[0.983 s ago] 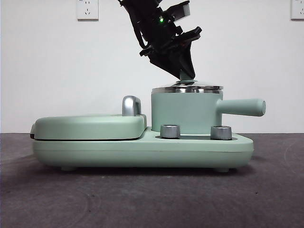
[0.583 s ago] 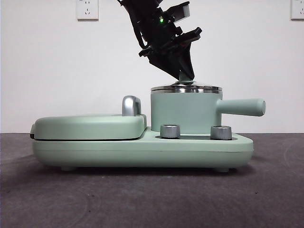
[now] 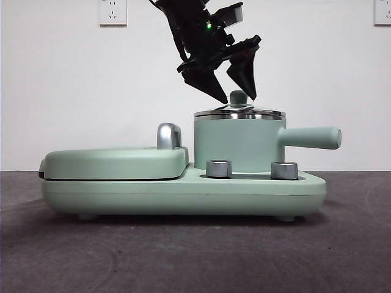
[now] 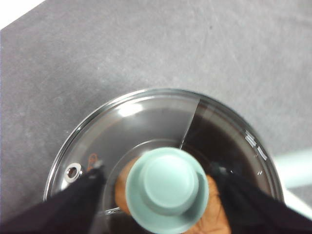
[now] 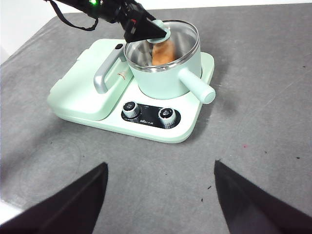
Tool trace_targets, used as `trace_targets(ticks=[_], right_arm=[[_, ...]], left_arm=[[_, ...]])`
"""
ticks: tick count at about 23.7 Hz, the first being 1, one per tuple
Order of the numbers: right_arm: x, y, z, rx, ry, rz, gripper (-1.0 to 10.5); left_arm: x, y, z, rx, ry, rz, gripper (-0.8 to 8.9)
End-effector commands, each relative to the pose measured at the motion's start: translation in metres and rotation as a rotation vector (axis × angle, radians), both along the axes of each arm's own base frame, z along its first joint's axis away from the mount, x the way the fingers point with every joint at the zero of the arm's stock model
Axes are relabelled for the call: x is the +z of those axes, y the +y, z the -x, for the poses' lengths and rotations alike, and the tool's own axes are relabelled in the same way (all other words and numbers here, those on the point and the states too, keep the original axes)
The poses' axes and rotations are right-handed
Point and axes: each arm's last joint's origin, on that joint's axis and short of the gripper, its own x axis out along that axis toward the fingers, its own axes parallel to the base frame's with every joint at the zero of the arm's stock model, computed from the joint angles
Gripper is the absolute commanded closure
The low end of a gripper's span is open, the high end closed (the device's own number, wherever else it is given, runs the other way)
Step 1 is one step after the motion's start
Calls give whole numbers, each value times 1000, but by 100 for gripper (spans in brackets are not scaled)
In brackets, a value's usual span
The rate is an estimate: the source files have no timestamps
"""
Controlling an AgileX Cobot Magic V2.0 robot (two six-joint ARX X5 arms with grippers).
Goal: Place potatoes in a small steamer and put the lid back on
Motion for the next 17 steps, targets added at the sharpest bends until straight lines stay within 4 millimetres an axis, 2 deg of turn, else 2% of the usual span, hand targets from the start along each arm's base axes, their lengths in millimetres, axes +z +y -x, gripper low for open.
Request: trace_targets(ticks=[1,6,9,13,15,17], right_arm=[[3,0,0,1,-15,-16,605],[3,0,0,7,-17,-13,605],[3,1,1,50,-12,-26,605],[3,2,2,102,-18,-24,605],[4,3,2,122,-25,-16,605],[4,3,2,126,-29,-9,605]], left_arm=[[10,-1,4,30,27,34,404],[52,27,41,52,113,-7,407],[87,57,65,88,118,11,407],[125,97,116,121,131,57,409],[127,116,151,99,129,53,409],[117,133,185,65,142,27,409]])
